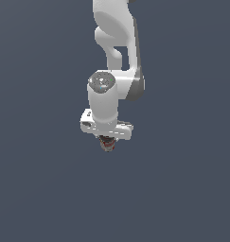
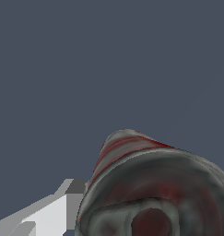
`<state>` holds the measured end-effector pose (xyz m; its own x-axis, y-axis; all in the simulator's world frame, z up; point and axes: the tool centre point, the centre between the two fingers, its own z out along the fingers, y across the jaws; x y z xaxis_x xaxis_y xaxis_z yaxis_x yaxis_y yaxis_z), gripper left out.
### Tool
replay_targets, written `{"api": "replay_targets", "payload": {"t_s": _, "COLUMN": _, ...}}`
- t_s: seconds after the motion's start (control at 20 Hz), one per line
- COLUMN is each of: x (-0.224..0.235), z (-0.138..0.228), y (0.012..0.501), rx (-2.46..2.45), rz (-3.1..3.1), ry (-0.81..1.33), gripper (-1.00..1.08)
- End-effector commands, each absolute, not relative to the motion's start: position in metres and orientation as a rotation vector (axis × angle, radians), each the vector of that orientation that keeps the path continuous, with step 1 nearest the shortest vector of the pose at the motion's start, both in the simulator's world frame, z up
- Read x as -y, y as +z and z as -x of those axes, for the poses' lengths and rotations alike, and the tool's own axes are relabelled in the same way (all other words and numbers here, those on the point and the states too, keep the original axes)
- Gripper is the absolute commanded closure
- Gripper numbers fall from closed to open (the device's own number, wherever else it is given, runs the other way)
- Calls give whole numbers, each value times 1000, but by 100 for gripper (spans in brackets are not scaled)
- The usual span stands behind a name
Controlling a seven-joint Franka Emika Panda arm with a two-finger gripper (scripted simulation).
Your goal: Pick up the object and move it to a goal position.
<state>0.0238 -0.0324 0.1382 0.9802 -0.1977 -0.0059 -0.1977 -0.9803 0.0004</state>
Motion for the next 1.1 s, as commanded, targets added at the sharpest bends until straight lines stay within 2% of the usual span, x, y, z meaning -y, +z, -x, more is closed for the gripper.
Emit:
{"api": "replay_targets", "payload": {"t_s": 0.0, "x": 43, "z": -26, "y": 164, "rx": -313, "rz": 3125, "ry": 1, "gripper": 108}}
{"api": "replay_targets", "payload": {"t_s": 0.5, "x": 81, "z": -31, "y": 255, "rx": -313, "rz": 3125, "ry": 1, "gripper": 108}}
{"api": "replay_targets", "payload": {"t_s": 1.05, "x": 95, "z": -34, "y": 289, "rx": -313, "rz": 3126, "ry": 0, "gripper": 108}}
